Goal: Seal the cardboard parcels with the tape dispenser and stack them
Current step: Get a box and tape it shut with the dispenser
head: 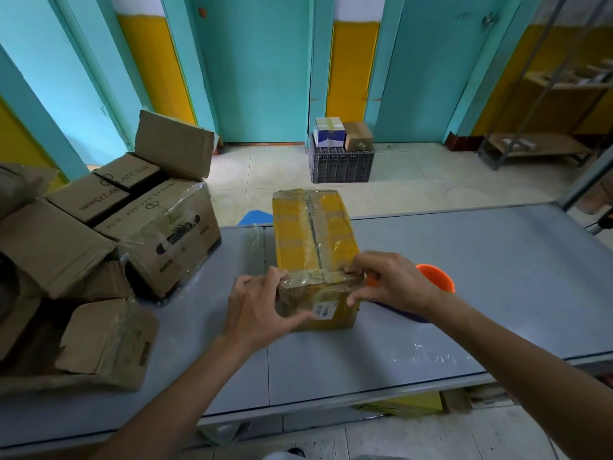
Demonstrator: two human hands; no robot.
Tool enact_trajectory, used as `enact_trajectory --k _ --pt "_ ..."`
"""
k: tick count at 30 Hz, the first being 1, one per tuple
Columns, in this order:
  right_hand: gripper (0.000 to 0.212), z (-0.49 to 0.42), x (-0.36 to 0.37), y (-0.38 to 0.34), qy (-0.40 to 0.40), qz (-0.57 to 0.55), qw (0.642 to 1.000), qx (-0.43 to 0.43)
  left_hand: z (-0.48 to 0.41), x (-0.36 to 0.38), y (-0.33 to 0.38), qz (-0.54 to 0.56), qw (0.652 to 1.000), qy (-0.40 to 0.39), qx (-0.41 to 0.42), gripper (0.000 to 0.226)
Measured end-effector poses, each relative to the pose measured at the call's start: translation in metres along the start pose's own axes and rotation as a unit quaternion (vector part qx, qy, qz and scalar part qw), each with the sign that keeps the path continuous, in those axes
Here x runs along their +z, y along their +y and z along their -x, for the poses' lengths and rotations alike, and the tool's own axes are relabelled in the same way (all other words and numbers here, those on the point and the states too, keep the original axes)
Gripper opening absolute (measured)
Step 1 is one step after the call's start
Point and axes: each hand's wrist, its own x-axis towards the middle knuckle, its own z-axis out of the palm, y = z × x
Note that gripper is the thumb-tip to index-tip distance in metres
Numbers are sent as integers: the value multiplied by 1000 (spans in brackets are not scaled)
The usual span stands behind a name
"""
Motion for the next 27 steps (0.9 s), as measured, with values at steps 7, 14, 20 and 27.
enact_trajectory --k 7,14,20,27 --pt "16 -13 -4 -8 -42 -121 986 106 -12 -5 2 102 987 -57 -109 53" --pt "63 -45 10 12 84 -206 920 323 -4 11 4 278 923 -165 -210 119" --pt "63 -76 22 11 46 -359 871 333 -18 1 4 358 894 -101 -249 112" --pt "62 -82 -70 17 118 -381 864 308 -106 -35 28 283 949 -95 -98 108"
